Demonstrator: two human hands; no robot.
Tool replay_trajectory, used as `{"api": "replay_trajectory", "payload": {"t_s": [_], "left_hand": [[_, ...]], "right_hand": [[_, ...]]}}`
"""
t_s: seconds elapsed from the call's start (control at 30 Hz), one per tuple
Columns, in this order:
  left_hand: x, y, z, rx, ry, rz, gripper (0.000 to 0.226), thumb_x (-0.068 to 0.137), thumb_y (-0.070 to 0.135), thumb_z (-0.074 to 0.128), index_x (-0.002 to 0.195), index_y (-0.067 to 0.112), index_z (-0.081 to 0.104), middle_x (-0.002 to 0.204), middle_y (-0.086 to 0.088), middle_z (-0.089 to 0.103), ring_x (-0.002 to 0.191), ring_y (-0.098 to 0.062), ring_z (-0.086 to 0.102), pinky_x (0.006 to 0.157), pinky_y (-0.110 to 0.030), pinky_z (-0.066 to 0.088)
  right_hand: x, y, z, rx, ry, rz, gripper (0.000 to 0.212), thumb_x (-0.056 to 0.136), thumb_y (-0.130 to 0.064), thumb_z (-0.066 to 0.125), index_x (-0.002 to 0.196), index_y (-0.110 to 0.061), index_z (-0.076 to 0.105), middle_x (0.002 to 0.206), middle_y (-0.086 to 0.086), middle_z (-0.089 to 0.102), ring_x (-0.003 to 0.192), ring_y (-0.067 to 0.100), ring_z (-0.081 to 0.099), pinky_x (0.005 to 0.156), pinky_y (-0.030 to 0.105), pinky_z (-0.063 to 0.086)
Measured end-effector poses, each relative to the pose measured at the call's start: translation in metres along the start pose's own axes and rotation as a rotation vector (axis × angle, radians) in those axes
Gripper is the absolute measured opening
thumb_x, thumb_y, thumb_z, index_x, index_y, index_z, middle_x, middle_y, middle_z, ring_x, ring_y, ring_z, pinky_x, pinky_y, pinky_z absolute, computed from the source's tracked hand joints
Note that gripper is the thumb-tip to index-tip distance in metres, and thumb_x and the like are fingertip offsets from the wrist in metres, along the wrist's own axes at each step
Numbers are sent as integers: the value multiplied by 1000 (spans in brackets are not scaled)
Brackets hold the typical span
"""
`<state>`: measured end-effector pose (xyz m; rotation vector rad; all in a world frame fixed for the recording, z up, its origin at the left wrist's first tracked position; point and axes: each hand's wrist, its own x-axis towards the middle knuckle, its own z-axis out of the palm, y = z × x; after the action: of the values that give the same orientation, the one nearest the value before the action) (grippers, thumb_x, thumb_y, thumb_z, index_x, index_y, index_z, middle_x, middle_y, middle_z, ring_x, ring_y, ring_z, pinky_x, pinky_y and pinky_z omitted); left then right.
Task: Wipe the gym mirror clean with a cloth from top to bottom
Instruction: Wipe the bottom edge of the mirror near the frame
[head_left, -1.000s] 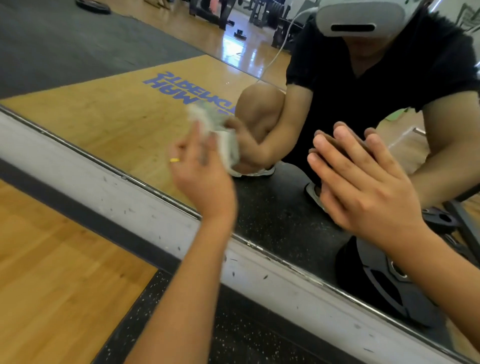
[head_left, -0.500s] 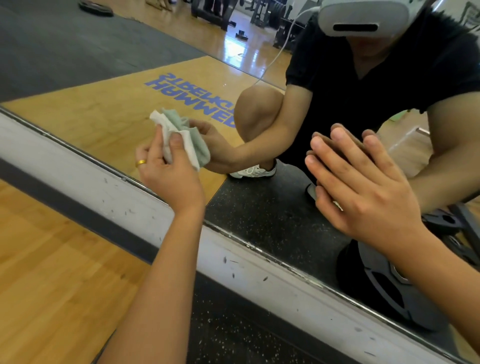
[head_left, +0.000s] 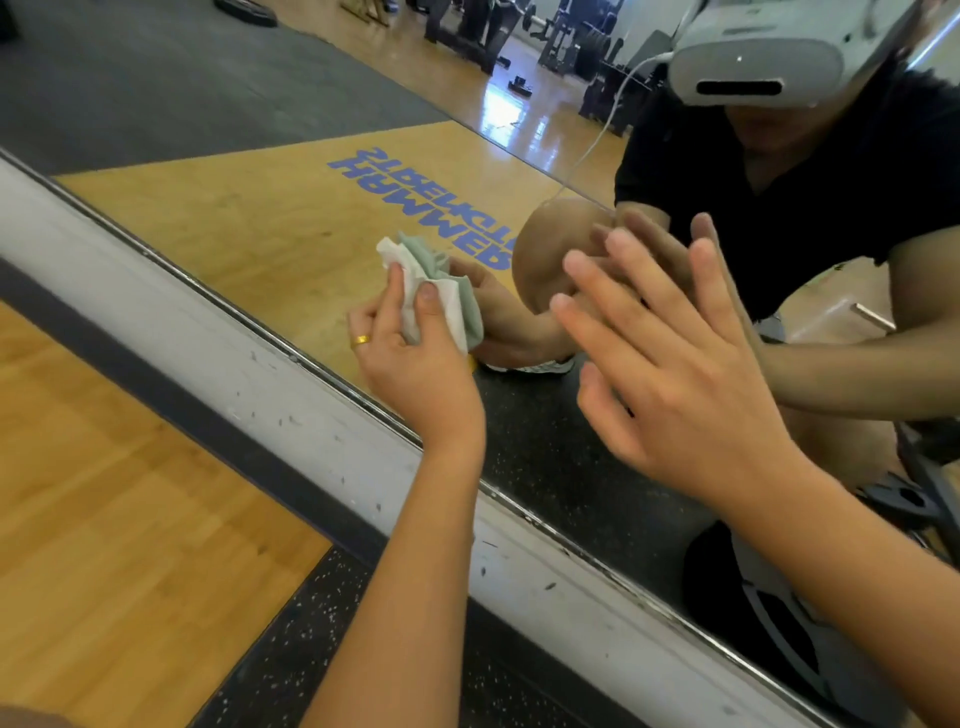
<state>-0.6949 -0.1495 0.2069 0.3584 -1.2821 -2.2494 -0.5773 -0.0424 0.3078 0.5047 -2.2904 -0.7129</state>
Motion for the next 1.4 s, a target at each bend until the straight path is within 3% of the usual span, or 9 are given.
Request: {"api": "replay_trajectory", "payload": {"t_s": [0.17, 0.37, 0.57, 0.83, 0.93, 1.07, 1.2, 1.3, 1.4], "left_hand": [[-2, -6, 3, -31, 23, -2, 32, 93, 11, 73, 125, 13, 73, 100, 12, 55, 98, 2, 59, 90, -13, 45], [-5, -16, 8, -40, 66, 86, 34, 93, 17, 72, 126, 23, 68, 103, 14, 56, 101, -10, 63, 90, -34, 55], [-8, -28, 13, 7, 93, 161, 35, 95, 8, 69, 129, 8, 64, 106, 11, 53, 102, 2, 59, 90, -16, 48], [-5, -17, 8, -27, 67, 95, 35, 94, 13, 71, 128, 21, 65, 105, 13, 56, 101, -5, 62, 90, -27, 54], [-4, -17, 6, -21, 38, 149, 34, 94, 11, 70, 125, 23, 65, 104, 10, 56, 98, -7, 62, 89, -29, 55], [4, -16, 8, 7, 42, 172, 29, 94, 10, 70, 122, 21, 68, 104, 12, 55, 99, -3, 62, 91, -28, 54], [12, -11, -2, 91, -51, 256, 29, 95, 10, 68, 125, 10, 70, 104, 12, 54, 99, -12, 63, 91, -25, 52], [42, 3, -5, 131, -60, 238, 29, 96, 14, 69, 125, 9, 72, 104, 11, 57, 99, -8, 63, 90, -26, 53], [67, 37, 8, 148, -133, 398, 29, 95, 12, 70, 123, 6, 72, 103, 11, 56, 95, 1, 61, 85, -13, 48]], "right_hand": [[44, -1, 25, 13, -21, -153, 41, 95, -13, 54, 134, -6, 67, 154, 10, 51, 148, 34, 40, 125, 58, 11], [57, -13, 43, -189, -138, -133, 54, 103, -24, 46, 155, -9, 44, 165, 10, 35, 154, 32, 28, 125, 58, 12], [56, -10, 42, -279, -209, -162, 57, 104, -25, 40, 157, -6, 39, 168, 12, 25, 156, 32, 21, 126, 56, 4], [57, -11, 42, -235, -199, -153, 56, 103, -25, 40, 156, -5, 42, 168, 12, 27, 156, 32, 22, 127, 55, 2], [57, -11, 44, -239, -188, -154, 55, 103, -25, 36, 154, -4, 44, 167, 13, 30, 156, 33, 23, 127, 55, 5], [59, -12, 45, -273, -168, -171, 56, 104, -26, 29, 154, -3, 43, 167, 15, 30, 156, 35, 22, 127, 57, 5], [57, -11, 46, -291, -145, -190, 58, 102, -29, 35, 153, -3, 42, 166, 17, 31, 156, 37, 22, 126, 58, 4], [57, -11, 48, -279, -137, -194, 59, 101, -30, 39, 153, -2, 43, 166, 18, 31, 155, 39, 22, 126, 60, 6], [58, -11, 46, -284, -128, -203, 60, 99, -30, 39, 151, -2, 46, 164, 19, 33, 155, 39, 24, 125, 60, 6]]}}
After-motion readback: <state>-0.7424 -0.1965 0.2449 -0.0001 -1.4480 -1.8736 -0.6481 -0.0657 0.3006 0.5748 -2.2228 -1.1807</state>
